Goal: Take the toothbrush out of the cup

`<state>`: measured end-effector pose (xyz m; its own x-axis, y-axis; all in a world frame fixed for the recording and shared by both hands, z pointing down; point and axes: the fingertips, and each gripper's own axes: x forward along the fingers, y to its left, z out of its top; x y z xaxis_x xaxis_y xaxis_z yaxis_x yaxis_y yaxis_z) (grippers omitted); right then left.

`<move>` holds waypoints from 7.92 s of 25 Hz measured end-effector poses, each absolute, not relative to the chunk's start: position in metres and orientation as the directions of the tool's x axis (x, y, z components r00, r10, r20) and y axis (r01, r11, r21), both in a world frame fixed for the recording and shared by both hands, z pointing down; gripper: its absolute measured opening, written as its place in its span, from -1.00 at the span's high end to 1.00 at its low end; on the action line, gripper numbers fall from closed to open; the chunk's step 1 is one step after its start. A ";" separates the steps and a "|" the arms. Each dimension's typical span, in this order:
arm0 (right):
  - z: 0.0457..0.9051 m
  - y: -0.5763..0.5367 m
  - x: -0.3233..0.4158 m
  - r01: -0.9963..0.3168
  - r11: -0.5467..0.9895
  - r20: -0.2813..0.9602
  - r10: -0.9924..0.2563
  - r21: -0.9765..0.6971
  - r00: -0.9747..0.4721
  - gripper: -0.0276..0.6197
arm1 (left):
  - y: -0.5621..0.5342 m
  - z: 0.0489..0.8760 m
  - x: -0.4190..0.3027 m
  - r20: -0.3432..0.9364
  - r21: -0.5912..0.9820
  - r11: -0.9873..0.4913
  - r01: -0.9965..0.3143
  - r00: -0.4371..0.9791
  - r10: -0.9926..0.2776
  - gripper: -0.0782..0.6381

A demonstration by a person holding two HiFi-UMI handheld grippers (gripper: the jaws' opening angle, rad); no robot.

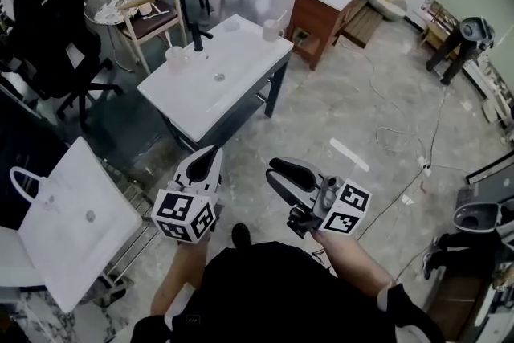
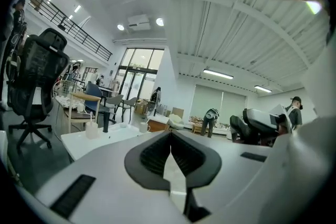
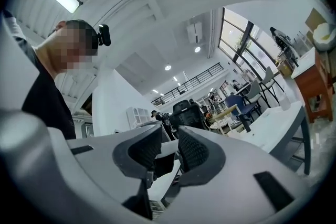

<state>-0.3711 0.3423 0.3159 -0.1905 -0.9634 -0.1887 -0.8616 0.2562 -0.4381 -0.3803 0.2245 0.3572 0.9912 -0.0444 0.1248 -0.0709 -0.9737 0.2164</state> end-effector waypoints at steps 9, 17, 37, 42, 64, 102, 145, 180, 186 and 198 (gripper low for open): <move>0.327 0.260 -0.343 -0.797 0.343 -0.187 -0.939 -0.497 -0.287 0.63 | 0.145 0.364 -0.358 0.110 0.245 -0.959 -0.144 0.987 -0.120 0.73; 0.345 0.199 -0.284 -0.724 0.432 -0.197 -0.899 -0.537 -0.391 0.64 | 0.088 0.382 -0.303 0.161 0.242 -0.941 -0.236 0.966 -0.201 0.73; 0.382 0.122 -0.024 -0.617 0.478 -0.147 -0.849 -0.626 -0.508 0.69 | 0.006 0.402 -0.098 0.263 0.199 -0.873 -0.446 0.882 -0.391 0.73; 0.397 0.083 -0.014 -0.582 0.500 -0.113 -0.812 -0.642 -0.573 0.69 | -0.030 0.418 -0.090 0.283 0.224 -0.835 -0.502 0.854 -0.438 0.73; 0.425 -0.113 -0.005 -0.510 0.590 0.025 -0.638 -0.626 -0.770 0.70 | -0.183 0.446 -0.095 0.300 0.263 -0.677 -0.687 0.725 -0.619 0.73; 0.473 -0.116 0.083 -0.530 0.400 0.118 -0.705 -0.747 -0.699 0.70 | -0.342 0.589 -0.051 0.638 0.011 -0.664 -0.748 0.517 -0.571 0.62; 0.427 -0.116 -0.123 -0.223 0.631 -0.003 -0.336 -0.743 -0.942 0.70 | -0.150 0.466 -0.252 0.414 0.065 -0.427 -0.902 0.413 -0.811 0.66; 0.445 -0.105 -0.088 -0.374 0.519 0.080 -0.501 -0.768 -0.861 0.70 | -0.199 0.644 -0.256 0.646 0.199 -0.347 -0.917 0.389 -0.657 0.68; 0.446 -0.103 -0.079 -0.401 0.493 0.090 -0.540 -0.772 -0.837 0.70 | -0.202 0.666 -0.247 0.707 0.180 -0.366 -0.913 0.379 -0.598 0.68; 0.449 -0.102 -0.068 -0.407 0.473 0.089 -0.562 -0.781 -0.823 0.70 | -0.196 0.683 -0.257 0.759 0.248 -0.184 -0.951 0.309 -0.573 0.67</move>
<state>-0.0679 -0.1018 0.4491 -0.8226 -0.5616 0.0888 -0.4075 0.4733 -0.7810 -0.2570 -0.1957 0.6829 0.3090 -0.5729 0.7591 -0.9511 -0.1844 0.2480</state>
